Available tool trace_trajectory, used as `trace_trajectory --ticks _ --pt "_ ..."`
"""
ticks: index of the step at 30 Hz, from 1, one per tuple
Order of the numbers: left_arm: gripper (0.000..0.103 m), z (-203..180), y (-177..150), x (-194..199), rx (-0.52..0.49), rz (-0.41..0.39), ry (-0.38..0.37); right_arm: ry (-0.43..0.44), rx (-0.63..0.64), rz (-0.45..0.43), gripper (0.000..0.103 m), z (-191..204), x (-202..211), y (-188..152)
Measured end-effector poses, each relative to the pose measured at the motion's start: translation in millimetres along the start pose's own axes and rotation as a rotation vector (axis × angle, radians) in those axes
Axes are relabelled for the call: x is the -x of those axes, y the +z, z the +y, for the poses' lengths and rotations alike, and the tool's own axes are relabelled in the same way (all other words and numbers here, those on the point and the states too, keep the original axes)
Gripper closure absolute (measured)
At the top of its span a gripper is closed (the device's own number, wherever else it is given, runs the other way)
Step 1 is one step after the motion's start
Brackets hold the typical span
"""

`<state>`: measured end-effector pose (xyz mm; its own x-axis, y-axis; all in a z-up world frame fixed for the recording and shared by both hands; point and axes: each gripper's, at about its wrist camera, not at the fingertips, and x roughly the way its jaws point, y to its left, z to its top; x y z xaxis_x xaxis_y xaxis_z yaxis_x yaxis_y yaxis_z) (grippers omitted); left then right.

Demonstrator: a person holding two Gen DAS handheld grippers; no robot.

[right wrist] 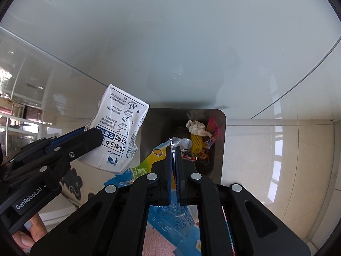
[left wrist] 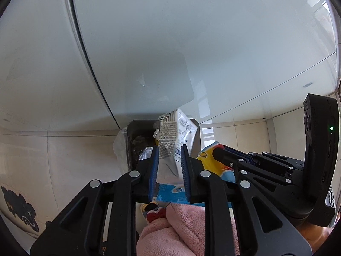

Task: Collect trash
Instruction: 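Carry the carton and wrapper over the bin and open both grippers, then raise both tools back over the counter toward the foil ball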

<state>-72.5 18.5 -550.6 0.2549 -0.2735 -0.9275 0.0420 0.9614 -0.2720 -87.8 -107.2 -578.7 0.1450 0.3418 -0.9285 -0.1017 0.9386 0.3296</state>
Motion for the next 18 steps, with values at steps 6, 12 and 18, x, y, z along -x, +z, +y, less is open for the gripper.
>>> trace_trajectory --ticks 6,12,18 --pt "0.063 3 2 12 0.008 -0.017 0.011 0.022 -0.056 -0.031 0.034 -10 8 3" --pt "0.061 6 2 40 0.027 -0.035 0.028 -0.031 -0.038 -0.038 0.034 -11 24 4" --pt "0.061 -6 3 98 0.03 -0.075 0.027 -0.062 -0.022 -0.04 0.034 -8 71 1"
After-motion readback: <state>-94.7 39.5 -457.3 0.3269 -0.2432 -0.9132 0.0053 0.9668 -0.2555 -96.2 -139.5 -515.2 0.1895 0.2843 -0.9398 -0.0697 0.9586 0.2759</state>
